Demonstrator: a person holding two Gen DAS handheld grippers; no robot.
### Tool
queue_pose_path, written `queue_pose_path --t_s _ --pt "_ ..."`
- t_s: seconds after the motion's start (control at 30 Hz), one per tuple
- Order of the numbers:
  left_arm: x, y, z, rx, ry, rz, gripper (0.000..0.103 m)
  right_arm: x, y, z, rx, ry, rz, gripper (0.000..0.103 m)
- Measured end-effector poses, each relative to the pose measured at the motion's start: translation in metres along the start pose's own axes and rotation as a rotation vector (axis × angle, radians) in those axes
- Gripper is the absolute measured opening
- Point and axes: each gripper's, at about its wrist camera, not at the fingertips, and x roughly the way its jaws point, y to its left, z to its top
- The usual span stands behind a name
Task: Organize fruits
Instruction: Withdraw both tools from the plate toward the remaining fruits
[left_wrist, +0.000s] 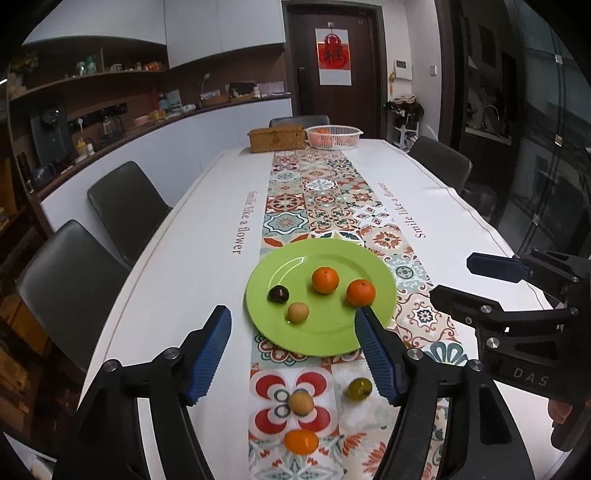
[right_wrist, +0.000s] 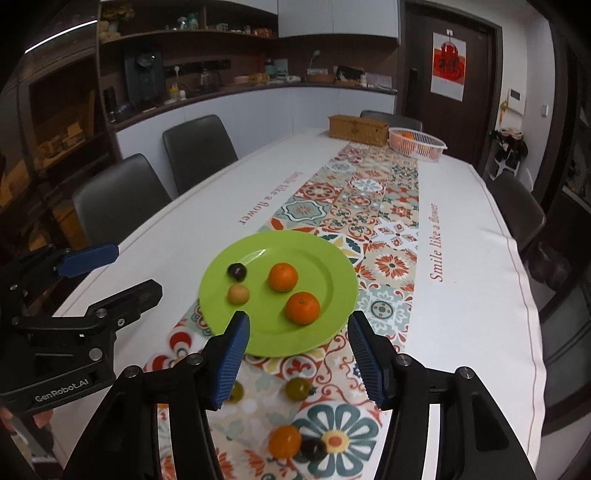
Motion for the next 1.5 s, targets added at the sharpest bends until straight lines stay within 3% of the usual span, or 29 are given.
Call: queue_pose_path --t_s 0.37,0.7,1.07,1.5 --pt "-0.040 0.001 -0.030 -0.030 -0.027 0.027 0.079 -0.028 0.017 -0.029 -0.018 -0.005 0.017 0.056" --pt "-0.049 0.007 -0.055 -0.079 -0.006 0.058 0.082 -0.034 0.027 -0.052 -0.012 0.016 0.017 0.056" --pt "-0.023 0.012 -0.087 -0.098 0.083 0.051 0.083 -0.009 0.043 -0.062 -0.103 0.076 0.047 0.056" --pt "0.011 0.014 -0.116 -0.045 0.156 0.011 0.083 0.028 0.060 -0.073 -0.237 0.140 0.079 0.056"
